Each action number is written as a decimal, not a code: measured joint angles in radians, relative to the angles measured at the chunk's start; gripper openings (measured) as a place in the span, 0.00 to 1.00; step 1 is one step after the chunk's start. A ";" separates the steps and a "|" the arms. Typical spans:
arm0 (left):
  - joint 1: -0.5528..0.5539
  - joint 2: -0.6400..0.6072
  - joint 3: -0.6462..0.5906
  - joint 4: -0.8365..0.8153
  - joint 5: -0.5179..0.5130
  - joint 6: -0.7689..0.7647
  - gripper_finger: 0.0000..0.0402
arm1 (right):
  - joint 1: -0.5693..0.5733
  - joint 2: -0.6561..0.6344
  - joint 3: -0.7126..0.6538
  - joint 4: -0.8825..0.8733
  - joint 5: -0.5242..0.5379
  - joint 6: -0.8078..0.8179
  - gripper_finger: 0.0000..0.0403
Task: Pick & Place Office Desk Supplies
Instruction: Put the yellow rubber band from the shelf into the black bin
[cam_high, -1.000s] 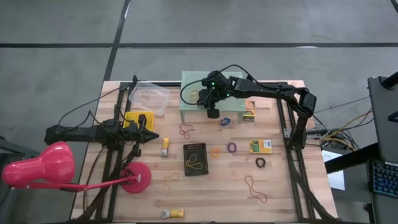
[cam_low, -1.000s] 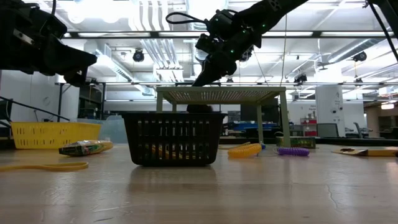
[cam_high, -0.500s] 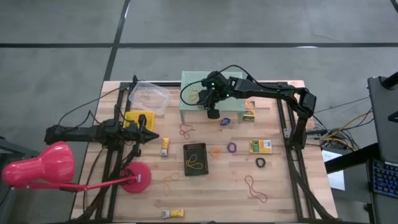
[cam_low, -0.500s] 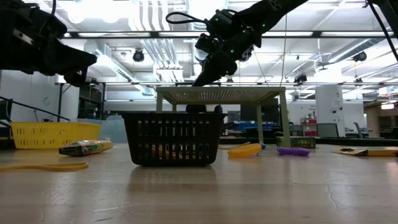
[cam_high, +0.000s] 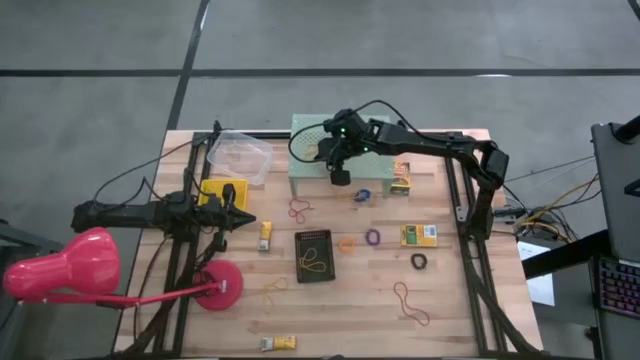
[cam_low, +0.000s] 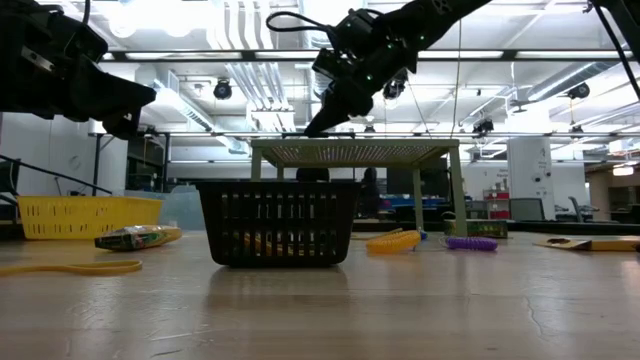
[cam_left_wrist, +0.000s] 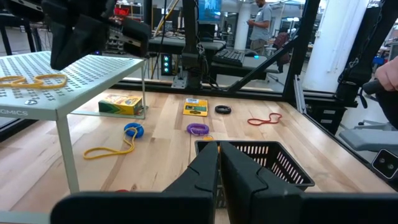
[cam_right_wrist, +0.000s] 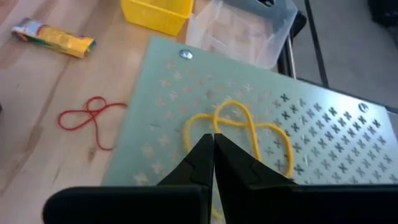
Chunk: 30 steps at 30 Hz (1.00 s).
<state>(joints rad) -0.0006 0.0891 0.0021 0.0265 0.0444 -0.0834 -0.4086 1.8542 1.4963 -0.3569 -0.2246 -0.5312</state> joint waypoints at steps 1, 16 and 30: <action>0.000 0.000 0.000 0.000 0.000 0.000 0.06 | 0.000 0.000 0.000 -0.001 -0.003 0.000 0.02; 0.000 0.000 0.000 0.000 0.000 0.000 0.06 | 0.013 -0.002 0.000 -0.007 -0.008 0.004 0.02; 0.000 0.000 0.000 0.000 0.000 0.000 0.06 | 0.020 -0.002 0.001 -0.005 -0.012 0.005 0.02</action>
<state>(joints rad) -0.0006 0.0887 0.0018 0.0264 0.0444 -0.0836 -0.3882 1.8519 1.4971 -0.3623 -0.2367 -0.5257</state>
